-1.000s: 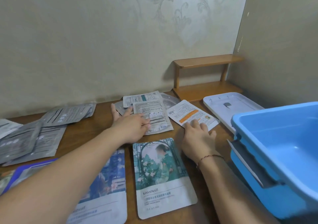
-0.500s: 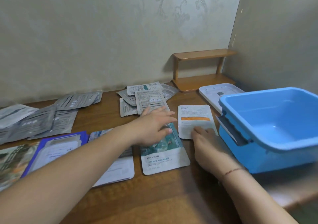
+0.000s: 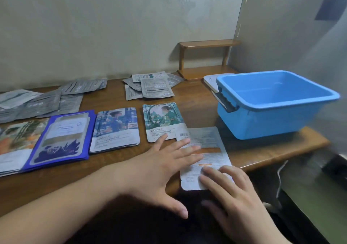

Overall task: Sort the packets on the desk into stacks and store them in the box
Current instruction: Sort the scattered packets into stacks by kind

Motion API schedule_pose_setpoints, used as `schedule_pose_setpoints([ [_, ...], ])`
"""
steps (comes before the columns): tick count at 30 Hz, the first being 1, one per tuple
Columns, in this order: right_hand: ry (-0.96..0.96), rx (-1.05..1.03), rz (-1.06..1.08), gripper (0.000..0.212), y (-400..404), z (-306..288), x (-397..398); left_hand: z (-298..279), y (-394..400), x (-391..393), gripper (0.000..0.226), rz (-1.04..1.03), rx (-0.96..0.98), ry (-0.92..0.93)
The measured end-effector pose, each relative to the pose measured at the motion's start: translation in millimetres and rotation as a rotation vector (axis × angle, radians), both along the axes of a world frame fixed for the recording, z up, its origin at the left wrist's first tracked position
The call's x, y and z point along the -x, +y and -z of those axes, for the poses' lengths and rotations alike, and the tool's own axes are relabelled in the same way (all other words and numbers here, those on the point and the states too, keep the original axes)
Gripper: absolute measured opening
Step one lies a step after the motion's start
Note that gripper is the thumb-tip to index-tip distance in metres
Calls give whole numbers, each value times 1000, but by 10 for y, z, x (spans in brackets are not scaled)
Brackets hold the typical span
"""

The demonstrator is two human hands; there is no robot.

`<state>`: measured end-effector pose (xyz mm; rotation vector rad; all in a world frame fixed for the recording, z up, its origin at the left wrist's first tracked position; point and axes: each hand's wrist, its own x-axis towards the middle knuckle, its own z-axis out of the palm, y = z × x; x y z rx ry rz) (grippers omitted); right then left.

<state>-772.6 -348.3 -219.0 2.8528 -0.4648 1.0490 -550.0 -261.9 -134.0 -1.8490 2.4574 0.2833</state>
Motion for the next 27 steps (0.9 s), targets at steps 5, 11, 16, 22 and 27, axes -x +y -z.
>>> schedule_pose_setpoints([
  [5, -142, 81, -41, 25, -10, 29, 74, 204, 48, 99, 97, -5, 39, -80],
  [11, -325, 132, -207, 28, 352, -844, 18, 330, 147, 56, 35, -83, 467, 459],
  [16, -604, -341, -260, 30, 209, -1410, -548, 178, 524, 11, 22, -429, 491, 846],
  [22, -330, -1294, -229, 91, 264, -1114, -1224, 137, 999, -397, 23, -749, 518, 1250],
  [27, -139, -1422, -311, 73, 493, -1128, -2050, 49, 1419, -920, 46, -954, 623, 1299],
])
